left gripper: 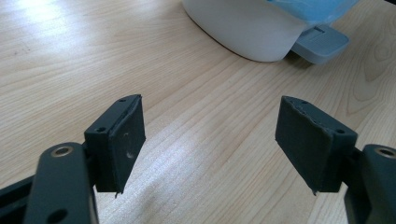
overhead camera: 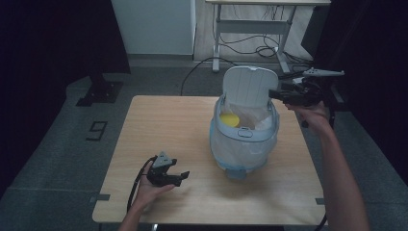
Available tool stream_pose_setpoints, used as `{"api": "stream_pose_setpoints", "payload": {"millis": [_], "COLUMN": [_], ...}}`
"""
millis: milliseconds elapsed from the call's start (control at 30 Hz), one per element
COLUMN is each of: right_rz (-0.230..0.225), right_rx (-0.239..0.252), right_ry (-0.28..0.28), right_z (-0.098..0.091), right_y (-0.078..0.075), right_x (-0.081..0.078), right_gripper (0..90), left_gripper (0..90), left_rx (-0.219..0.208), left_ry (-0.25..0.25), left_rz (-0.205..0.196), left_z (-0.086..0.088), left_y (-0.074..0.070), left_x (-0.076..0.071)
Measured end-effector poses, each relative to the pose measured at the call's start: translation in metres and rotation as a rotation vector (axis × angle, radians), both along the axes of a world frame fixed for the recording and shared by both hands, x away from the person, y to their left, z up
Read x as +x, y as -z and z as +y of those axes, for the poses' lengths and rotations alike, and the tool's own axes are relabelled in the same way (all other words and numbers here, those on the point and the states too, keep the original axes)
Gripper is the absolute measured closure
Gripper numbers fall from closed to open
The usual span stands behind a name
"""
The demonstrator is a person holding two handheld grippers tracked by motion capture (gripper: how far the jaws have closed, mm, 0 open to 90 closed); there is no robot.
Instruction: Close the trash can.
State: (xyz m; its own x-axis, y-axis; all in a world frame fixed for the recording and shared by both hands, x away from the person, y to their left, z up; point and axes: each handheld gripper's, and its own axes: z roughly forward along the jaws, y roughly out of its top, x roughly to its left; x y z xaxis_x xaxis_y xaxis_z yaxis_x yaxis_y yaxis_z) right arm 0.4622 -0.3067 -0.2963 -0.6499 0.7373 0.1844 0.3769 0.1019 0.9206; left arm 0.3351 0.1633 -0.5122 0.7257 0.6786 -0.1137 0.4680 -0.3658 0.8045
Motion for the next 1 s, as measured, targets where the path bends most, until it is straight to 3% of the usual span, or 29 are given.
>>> {"api": "stream_pose_setpoints", "payload": {"millis": [500,867,1000], "right_rz": [-0.005,-0.006,-0.012], "right_rx": [0.031,0.055,0.036], "right_ry": [-0.091,-0.155,-0.172], "right_z": [0.021,0.027,0.029], "right_y": [-0.004,-0.004,-0.001], "right_x": [0.018,-0.001,-0.013], "right_gripper": [18.5,16.7,15.3], "left_gripper": [24.2,24.1,24.1], "left_rx": [0.005,-0.002,-0.002], "left_ry": [-0.004,-0.004,-0.001], "left_rz": [0.008,0.004,0.003], "left_z": [0.001,-0.001,-0.003], "left_y": [0.001,0.000,0.000], "left_x": [0.001,0.000,-0.001]}}
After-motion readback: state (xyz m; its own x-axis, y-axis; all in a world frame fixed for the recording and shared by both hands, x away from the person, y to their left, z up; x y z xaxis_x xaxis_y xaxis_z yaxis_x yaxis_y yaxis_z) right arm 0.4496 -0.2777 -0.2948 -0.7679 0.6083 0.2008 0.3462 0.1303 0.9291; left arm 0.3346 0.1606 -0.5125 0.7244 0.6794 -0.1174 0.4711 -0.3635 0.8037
